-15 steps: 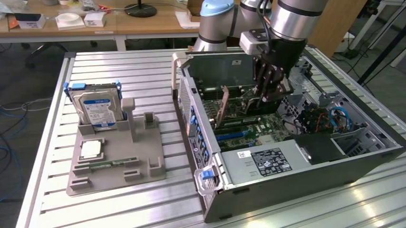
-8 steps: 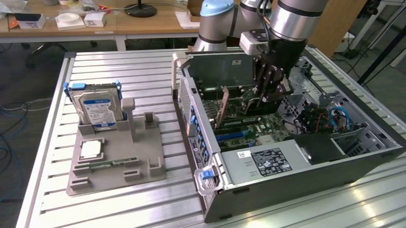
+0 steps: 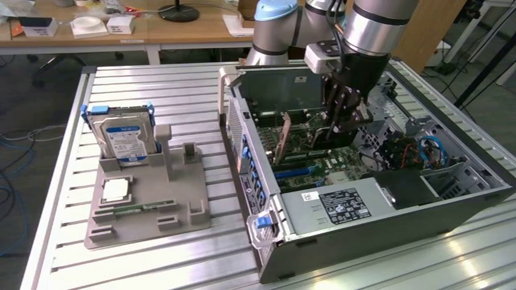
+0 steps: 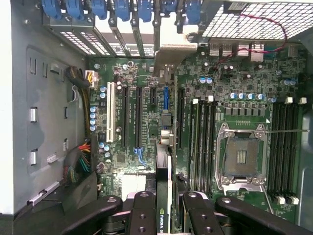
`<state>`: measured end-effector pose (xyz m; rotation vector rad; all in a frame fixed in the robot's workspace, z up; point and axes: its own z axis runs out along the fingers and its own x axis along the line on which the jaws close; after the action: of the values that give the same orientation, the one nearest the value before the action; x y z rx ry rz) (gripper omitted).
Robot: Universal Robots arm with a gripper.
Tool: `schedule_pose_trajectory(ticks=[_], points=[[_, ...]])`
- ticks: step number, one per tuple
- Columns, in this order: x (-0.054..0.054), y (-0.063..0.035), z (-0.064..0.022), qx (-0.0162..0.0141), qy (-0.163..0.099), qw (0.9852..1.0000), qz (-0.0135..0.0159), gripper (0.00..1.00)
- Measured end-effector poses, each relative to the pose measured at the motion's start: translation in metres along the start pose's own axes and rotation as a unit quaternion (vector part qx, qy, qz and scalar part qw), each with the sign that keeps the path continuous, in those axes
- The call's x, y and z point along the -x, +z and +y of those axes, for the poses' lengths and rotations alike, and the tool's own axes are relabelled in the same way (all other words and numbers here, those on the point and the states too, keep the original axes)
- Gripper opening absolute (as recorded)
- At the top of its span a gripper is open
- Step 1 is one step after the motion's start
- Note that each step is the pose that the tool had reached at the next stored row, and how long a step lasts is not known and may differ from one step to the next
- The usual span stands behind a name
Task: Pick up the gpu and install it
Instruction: 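Insert the gpu into the slot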
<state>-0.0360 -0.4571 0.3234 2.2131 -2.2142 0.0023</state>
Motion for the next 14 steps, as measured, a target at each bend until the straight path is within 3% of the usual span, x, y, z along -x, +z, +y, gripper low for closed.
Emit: schedule_pose_trajectory(ticks=[14], points=[[-0.001, 0.019, 0.0104, 0.0, 0.0, 1.0, 0.0011, 0.26]])
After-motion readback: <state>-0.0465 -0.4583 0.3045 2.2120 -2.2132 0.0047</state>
